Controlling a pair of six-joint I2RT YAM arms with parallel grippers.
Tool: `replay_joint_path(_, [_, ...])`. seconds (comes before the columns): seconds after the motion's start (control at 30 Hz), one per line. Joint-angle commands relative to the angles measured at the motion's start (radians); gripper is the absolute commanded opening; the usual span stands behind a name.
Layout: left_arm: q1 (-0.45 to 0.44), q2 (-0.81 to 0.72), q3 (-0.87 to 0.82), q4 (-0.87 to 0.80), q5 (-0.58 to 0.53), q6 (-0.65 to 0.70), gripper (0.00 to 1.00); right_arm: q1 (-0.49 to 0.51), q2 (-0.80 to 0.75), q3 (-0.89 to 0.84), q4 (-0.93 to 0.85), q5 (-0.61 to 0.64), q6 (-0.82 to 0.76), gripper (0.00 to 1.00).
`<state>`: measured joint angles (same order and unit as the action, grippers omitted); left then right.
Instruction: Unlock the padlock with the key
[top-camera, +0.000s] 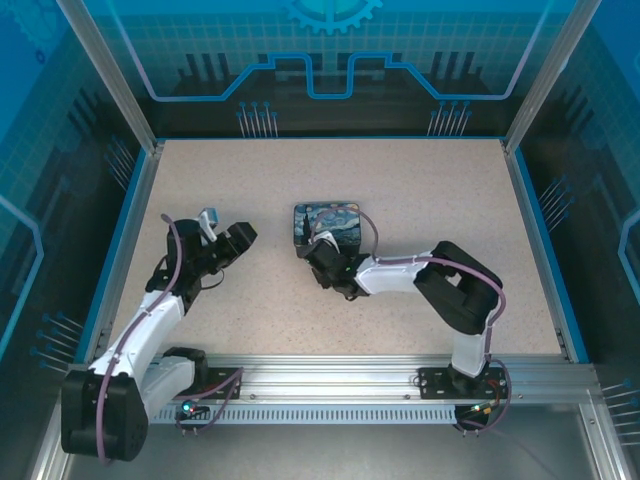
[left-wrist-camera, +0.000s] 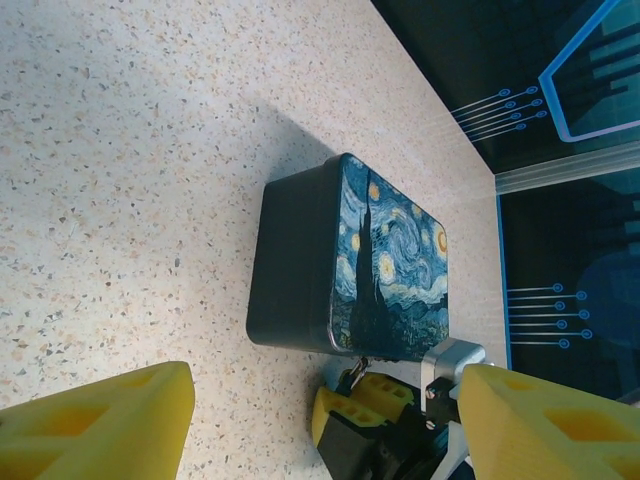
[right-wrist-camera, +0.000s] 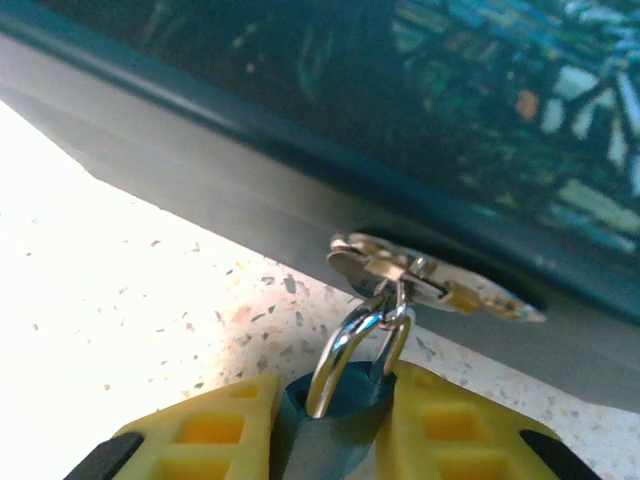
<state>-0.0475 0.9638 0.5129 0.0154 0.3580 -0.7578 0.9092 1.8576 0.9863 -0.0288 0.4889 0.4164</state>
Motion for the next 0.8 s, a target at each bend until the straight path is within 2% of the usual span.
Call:
replay_joint_path(0.0, [-0.009, -0.025, 0.012, -0.031, 0.036, 0.019, 0.70, -0.032, -0.038, -0.064, 0.167, -0.160, -0.040, 0.05])
replay_joint_path(0.2, [-0.152, 0.021, 0.078, 0.009, 0.034, 0.005, 0.70, -0.085, -0.061, -0.157, 0.288, -0.313, -0.059, 0.06])
replay_joint_path(0.33, [-0.263, 0.144, 0.156, 0.067, 0.038, 0.009, 0.70, -0.115, -0.084, -0.199, 0.332, -0.362, -0.071, 0.06])
replay_joint_path(0.43, [-0.314, 0.249, 0.216, 0.134, 0.044, 0.002, 0.70, -0.131, -0.089, -0.222, 0.348, -0.380, -0.077, 0.06])
replay_joint_path(0.57, [-0.356, 0.401, 0.316, 0.164, 0.054, 0.028, 0.70, -0.140, -0.087, -0.234, 0.363, -0.391, -0.076, 0.06])
replay_joint_path(0.77, [-0.360, 0.580, 0.399, 0.216, 0.083, 0.029, 0.68, -0.166, -0.101, -0.266, 0.394, -0.426, -0.072, 0.06])
